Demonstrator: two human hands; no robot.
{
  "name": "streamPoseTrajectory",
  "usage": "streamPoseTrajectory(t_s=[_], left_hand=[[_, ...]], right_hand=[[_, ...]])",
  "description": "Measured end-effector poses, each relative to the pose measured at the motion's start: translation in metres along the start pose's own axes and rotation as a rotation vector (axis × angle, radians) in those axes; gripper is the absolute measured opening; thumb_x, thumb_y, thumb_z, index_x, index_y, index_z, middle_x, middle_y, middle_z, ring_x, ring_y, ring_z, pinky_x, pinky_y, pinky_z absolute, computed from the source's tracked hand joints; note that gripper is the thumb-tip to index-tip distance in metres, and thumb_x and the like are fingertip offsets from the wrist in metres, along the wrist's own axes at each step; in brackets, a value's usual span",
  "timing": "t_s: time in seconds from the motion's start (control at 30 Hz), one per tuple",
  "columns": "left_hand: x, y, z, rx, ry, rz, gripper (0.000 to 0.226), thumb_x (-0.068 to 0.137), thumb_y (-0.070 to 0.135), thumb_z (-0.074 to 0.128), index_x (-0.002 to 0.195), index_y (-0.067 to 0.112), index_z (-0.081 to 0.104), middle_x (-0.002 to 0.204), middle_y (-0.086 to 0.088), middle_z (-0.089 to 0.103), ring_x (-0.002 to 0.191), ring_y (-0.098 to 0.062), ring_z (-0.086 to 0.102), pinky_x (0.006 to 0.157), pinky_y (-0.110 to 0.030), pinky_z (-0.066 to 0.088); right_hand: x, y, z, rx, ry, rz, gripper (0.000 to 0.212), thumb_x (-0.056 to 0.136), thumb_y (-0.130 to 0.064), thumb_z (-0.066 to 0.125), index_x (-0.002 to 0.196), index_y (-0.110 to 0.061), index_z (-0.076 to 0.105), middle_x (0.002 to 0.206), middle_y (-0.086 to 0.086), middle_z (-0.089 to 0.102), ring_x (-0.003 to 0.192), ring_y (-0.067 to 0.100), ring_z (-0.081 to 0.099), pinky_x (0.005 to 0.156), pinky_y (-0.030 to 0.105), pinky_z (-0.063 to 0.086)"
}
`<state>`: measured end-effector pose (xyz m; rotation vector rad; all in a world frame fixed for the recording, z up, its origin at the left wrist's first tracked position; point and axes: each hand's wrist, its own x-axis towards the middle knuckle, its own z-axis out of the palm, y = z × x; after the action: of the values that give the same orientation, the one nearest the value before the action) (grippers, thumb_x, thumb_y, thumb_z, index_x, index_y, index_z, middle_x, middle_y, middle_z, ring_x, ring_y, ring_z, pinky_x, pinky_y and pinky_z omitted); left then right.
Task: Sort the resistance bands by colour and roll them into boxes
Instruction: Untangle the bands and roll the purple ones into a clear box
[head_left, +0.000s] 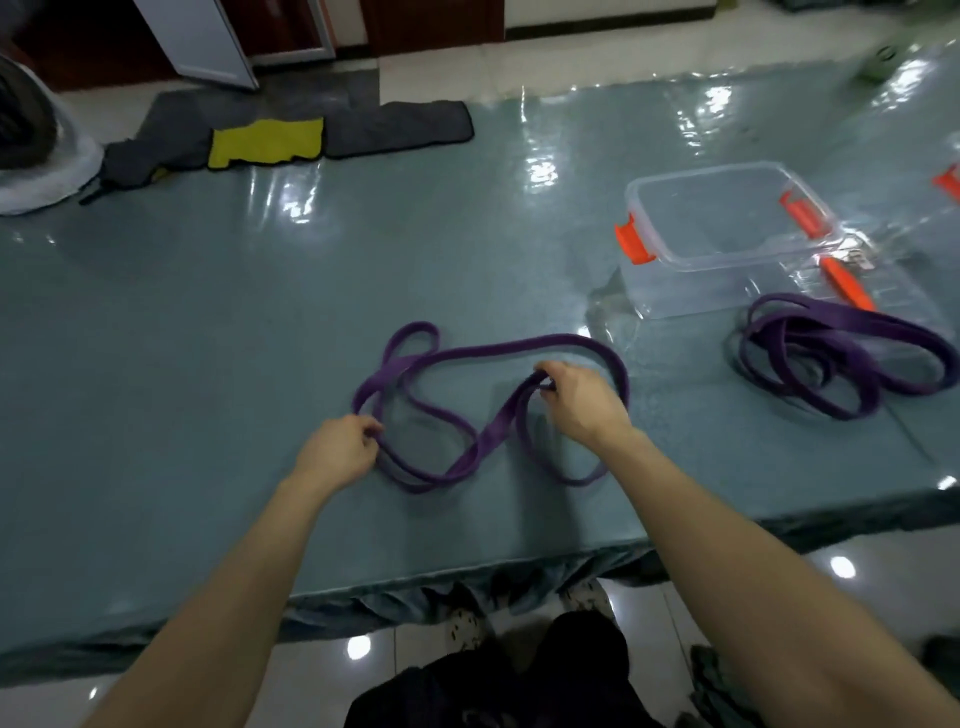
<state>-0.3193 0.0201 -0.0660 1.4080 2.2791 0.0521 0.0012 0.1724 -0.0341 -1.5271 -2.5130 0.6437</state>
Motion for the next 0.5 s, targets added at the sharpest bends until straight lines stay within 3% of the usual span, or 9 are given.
streamPoseTrajectory(t_s=[0.1,0.2,0.27,0.33,0.4,0.43,0.5], left_hand=[[0.008,0.031,-0.017,-0.084,0.125,0.126,0.041,0.094,0.02,0.068,0.134,0.022,0.074,0.111,-0.011,0.069,0.114,-0.036,0.064,0.104,-0.047,0.054],[0.022,0.077,-0.042,-0.152,0.235,0.258,0.043,0.094,0.032,0.077,0.136,0.025,0.072,0.116,-0.005,0.054,0.12,-0.031,0.054,0.112,-0.041,0.045],[0.028,0.111,-0.066,-0.374,0.173,0.324,0.064,0.088,0.051,0.085,0.145,0.03,0.064,0.133,0.002,0.053,0.129,-0.017,0.052,0.112,-0.029,0.042],[0.032,0.149,-0.098,-0.611,0.051,0.38,0.096,0.075,0.07,0.089,0.157,0.038,0.049,0.15,0.018,0.047,0.131,0.006,0.051,0.106,-0.014,0.041],[0.035,0.189,-0.137,-0.705,0.033,0.431,0.109,0.069,0.075,0.09,0.16,0.039,0.043,0.155,0.025,0.046,0.133,0.011,0.05,0.108,-0.014,0.04],[0.037,0.208,-0.156,-0.73,0.042,0.449,0.102,0.072,0.071,0.092,0.158,0.037,0.047,0.154,0.023,0.051,0.137,0.005,0.052,0.114,-0.022,0.041],[0.041,0.242,-0.197,-0.778,0.065,0.486,0.067,0.086,0.057,0.088,0.142,0.031,0.063,0.144,0.015,0.067,0.134,-0.007,0.062,0.121,-0.039,0.045]], right_hand=[[0.013,-0.013,-0.046,-0.006,0.054,-0.146,0.037,0.101,-0.006,0.063,0.136,-0.018,0.068,0.137,0.003,0.069,0.114,0.031,0.07,0.095,0.045,0.056],[0.032,-0.033,-0.1,-0.111,0.133,-0.302,0.051,0.094,0.008,0.056,0.133,-0.021,0.072,0.13,0.001,0.064,0.107,0.026,0.07,0.087,0.044,0.059],[0.044,-0.048,-0.137,-0.193,0.217,-0.384,0.052,0.094,0.01,0.057,0.132,-0.022,0.074,0.125,0.001,0.066,0.102,0.029,0.07,0.077,0.045,0.058],[0.053,-0.063,-0.175,-0.246,0.308,-0.459,0.051,0.095,0.009,0.059,0.132,-0.023,0.073,0.127,-0.001,0.071,0.102,0.032,0.071,0.076,0.048,0.059],[0.061,-0.079,-0.215,-0.268,0.409,-0.519,0.047,0.097,0.004,0.063,0.135,-0.024,0.069,0.128,-0.002,0.075,0.103,0.031,0.073,0.078,0.045,0.06],[0.064,-0.087,-0.235,-0.272,0.468,-0.545,0.044,0.098,0.0,0.065,0.135,-0.023,0.067,0.124,-0.001,0.077,0.1,0.032,0.073,0.075,0.042,0.058],[0.072,-0.102,-0.277,-0.272,0.557,-0.602,0.039,0.098,-0.005,0.067,0.132,-0.023,0.06,0.111,0.002,0.08,0.088,0.034,0.072,0.065,0.038,0.051]])
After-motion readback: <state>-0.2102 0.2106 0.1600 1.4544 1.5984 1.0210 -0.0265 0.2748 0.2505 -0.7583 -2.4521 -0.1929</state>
